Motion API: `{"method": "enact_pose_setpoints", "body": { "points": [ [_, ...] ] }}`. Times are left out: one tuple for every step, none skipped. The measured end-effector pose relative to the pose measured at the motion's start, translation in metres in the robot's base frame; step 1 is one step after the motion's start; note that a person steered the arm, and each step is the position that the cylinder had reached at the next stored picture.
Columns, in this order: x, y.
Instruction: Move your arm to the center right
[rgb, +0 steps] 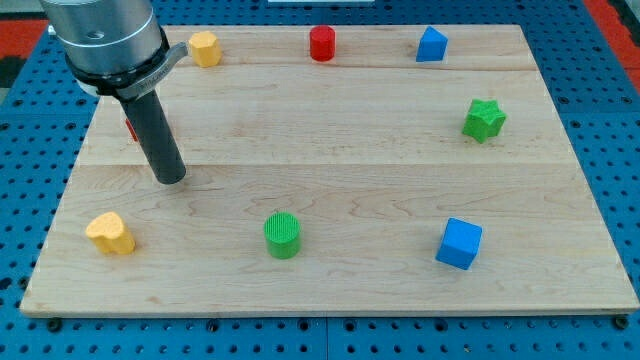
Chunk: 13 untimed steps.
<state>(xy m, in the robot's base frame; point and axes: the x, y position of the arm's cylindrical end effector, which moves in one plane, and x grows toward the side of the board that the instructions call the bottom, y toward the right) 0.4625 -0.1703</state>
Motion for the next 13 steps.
{"method": "enact_pose_setpoints", "body": {
  "points": [
    [0.000,0.000],
    [0.000,-0.001],
    [0.000,-0.001],
    [-0.002,-0.001],
    [-0.005,-0.001],
    [-0.005,-0.001],
    [-0.019,0.003],
    [-0.032,0.010],
    [-0.038,0.023],
    [-0.048,0.030],
    [-0.048,0.100],
    [-0.045,0.185],
    [-0.028,0.286]
  ]
}}
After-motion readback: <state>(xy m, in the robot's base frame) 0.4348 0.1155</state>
